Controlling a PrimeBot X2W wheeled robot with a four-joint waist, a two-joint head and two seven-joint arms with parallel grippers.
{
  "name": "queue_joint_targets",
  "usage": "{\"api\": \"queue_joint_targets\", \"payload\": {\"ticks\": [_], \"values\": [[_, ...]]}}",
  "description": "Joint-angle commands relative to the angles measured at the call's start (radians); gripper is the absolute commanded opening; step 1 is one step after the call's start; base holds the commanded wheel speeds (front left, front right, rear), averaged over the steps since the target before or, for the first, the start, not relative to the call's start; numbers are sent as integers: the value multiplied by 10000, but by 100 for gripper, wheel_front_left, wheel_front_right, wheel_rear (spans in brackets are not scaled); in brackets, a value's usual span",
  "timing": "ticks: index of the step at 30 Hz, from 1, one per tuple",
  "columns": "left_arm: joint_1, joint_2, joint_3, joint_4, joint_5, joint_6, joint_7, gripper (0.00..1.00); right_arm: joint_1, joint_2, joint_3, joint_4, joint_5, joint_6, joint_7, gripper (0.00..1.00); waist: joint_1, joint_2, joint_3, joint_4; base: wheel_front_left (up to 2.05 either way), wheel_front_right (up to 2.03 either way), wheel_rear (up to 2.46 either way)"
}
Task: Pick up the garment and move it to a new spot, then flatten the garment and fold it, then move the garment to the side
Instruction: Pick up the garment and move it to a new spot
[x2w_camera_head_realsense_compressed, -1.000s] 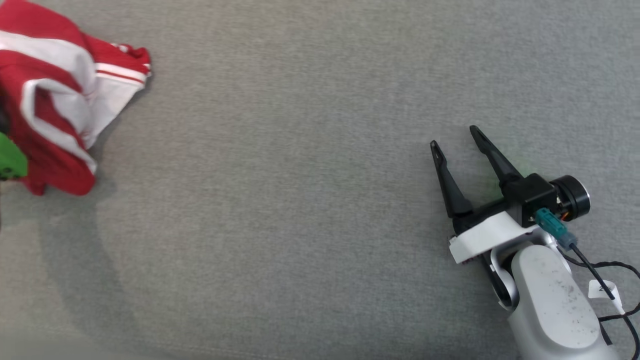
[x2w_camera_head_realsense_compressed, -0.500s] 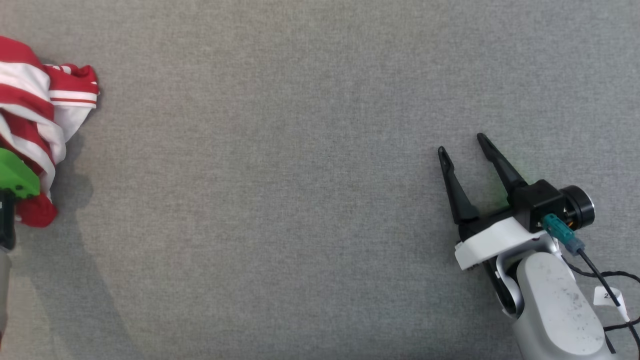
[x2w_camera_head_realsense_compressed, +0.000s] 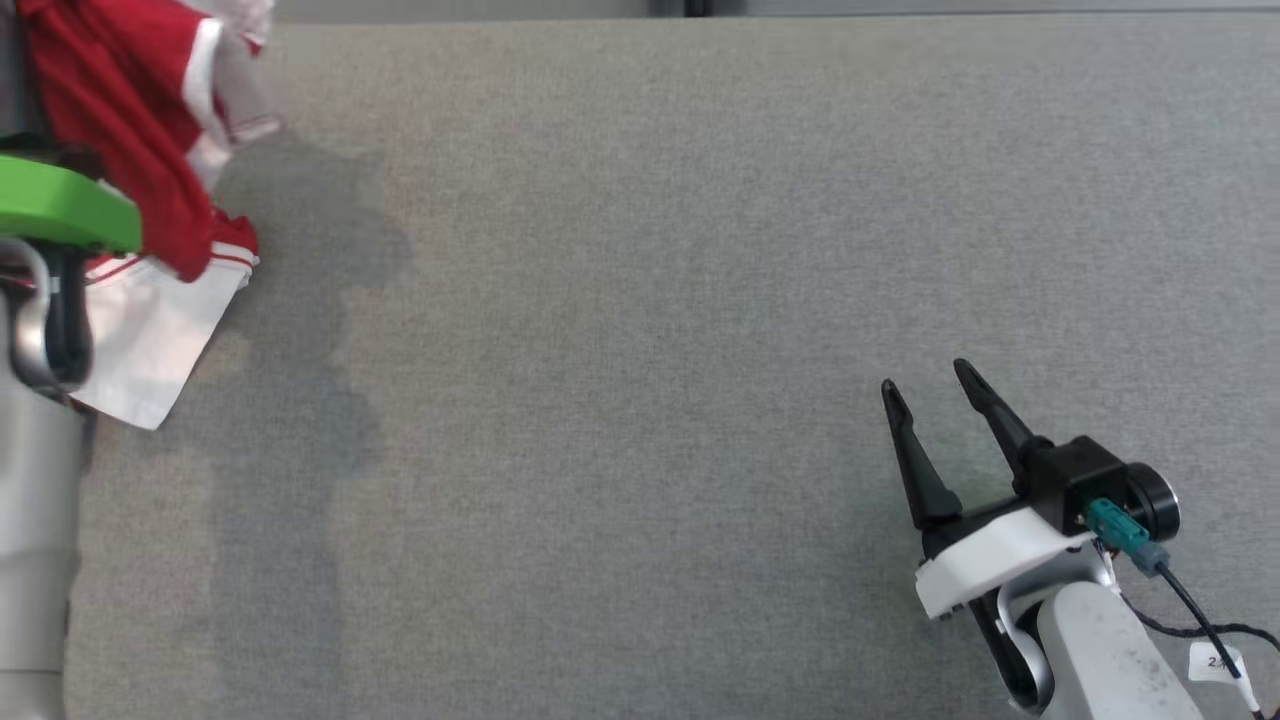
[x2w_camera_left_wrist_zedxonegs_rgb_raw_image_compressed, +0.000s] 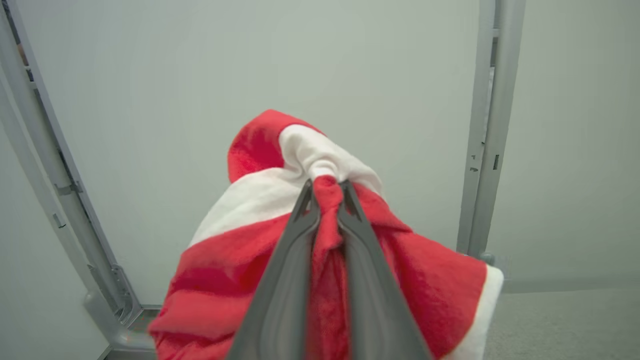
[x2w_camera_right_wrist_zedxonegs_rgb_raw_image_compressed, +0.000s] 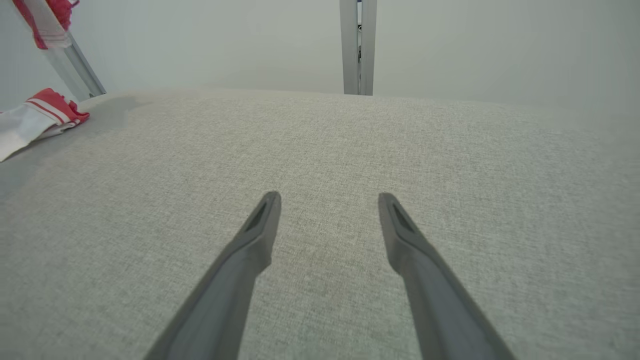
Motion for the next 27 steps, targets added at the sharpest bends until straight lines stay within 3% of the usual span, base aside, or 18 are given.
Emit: {"api": "queue_joint_targets", "payload": {"ticks": [1, 10, 19, 20, 21, 22, 27], "values": [[310, -264, -201, -302, 97, -22, -15, 0, 256, -41, -48, 30, 113, -10, -7, 100, 0, 0, -695, -546, 0, 0, 0], [1191, -1861, -1816, -1351, -279, -26, -16, 0, 743, -41, 48, -10, 333, -10, -7, 100, 0, 0, -1159, -2095, 0, 0, 0], [2188, -3022, -3354, -530, -661, -25, -18, 0, 1034, -36, -59, -52, 360, -10, -7, 100, 0, 0, -1145, -3195, 0, 0, 0], [2340, -3072, -3394, -375, -611, -25, -18, 10, 1054, -36, -57, -61, 355, -10, -7, 100, 0, 0, -1150, -3251, 0, 0, 0], [2476, -3110, -3390, -250, -532, -26, -17, 62, 1080, -36, -53, -62, 343, -10, -7, 100, 0, 0, -1158, -3284, 0, 0, 0], [2666, -3156, -3384, -132, -431, -26, -18, 100, 1110, -36, -53, -67, 331, -10, -7, 100, 0, 0, -1160, -3306, 0, 0, 0], [3652, -3198, -2773, 117, 72, 25, -18, 100, 1154, -36, -142, -15, 299, -10, -7, 100, 0, 0, -1286, -3211, 0, 0, 0]]}}
